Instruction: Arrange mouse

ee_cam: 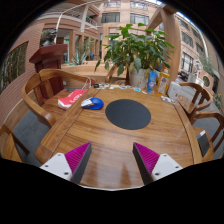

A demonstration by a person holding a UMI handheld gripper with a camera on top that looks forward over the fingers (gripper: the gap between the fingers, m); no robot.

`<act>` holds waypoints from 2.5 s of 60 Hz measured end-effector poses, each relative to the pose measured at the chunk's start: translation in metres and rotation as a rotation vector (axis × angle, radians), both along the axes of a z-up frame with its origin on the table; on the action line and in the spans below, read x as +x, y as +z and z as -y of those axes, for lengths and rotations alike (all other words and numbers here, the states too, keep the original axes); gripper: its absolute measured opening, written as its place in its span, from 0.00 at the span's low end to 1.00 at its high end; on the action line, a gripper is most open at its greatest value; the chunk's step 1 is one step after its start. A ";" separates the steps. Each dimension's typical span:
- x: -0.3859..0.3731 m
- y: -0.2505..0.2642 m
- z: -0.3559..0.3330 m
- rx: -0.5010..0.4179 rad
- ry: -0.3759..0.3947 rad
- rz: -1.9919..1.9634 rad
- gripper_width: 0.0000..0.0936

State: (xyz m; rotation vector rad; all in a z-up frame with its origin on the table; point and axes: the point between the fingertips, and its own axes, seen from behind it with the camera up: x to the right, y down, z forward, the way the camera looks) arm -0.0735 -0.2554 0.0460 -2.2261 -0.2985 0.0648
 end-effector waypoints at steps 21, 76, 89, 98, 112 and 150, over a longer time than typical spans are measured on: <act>-0.093 -0.032 -0.149 0.069 0.095 0.030 0.91; -0.165 -0.056 -0.308 0.046 0.162 -0.016 0.83; -0.170 -0.058 -0.315 0.038 0.141 -0.055 0.51; -0.168 -0.058 -0.313 0.026 0.119 -0.042 0.39; -0.162 0.058 -0.283 0.202 0.107 -0.187 0.39; 0.028 -0.032 -0.242 0.018 -0.223 -0.080 0.44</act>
